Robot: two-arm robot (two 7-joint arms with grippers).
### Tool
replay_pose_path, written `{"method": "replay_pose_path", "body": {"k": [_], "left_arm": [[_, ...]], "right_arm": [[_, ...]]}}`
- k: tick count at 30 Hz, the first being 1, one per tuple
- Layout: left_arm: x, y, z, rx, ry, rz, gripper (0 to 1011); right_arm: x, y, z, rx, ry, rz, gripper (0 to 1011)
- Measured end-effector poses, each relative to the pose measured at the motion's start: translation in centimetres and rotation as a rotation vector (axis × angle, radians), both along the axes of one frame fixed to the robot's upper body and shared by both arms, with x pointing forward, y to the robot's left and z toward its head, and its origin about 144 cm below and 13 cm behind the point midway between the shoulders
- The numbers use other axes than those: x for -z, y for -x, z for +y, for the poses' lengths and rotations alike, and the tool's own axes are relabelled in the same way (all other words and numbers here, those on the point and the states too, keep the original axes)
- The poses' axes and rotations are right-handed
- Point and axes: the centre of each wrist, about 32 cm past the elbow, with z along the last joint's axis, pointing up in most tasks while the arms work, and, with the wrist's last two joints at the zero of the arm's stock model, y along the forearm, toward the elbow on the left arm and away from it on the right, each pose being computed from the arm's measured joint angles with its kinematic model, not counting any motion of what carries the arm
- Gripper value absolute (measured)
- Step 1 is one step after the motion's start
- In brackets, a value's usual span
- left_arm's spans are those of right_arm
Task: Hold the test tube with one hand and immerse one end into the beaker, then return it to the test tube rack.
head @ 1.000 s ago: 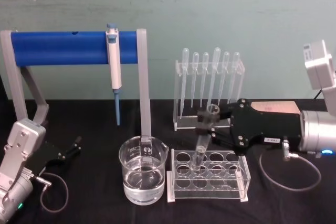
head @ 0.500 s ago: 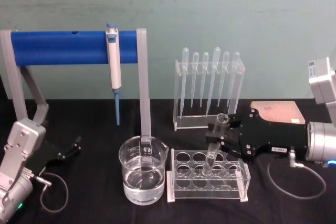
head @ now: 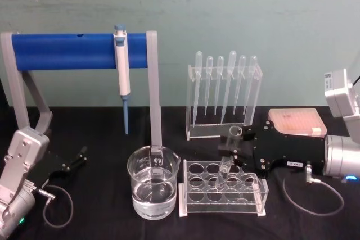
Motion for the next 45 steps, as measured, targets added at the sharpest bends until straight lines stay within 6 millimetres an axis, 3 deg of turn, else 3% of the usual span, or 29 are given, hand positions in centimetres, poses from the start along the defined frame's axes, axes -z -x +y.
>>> {"method": "replay_pose_path", "body": {"k": [45], "left_arm": [[0.0, 0.0, 0.0, 0.0, 0.0, 0.0, 1000]], "right_arm": [[1.9, -1.6, 0.2, 0.004, -0.009, 0.009, 226]]}}
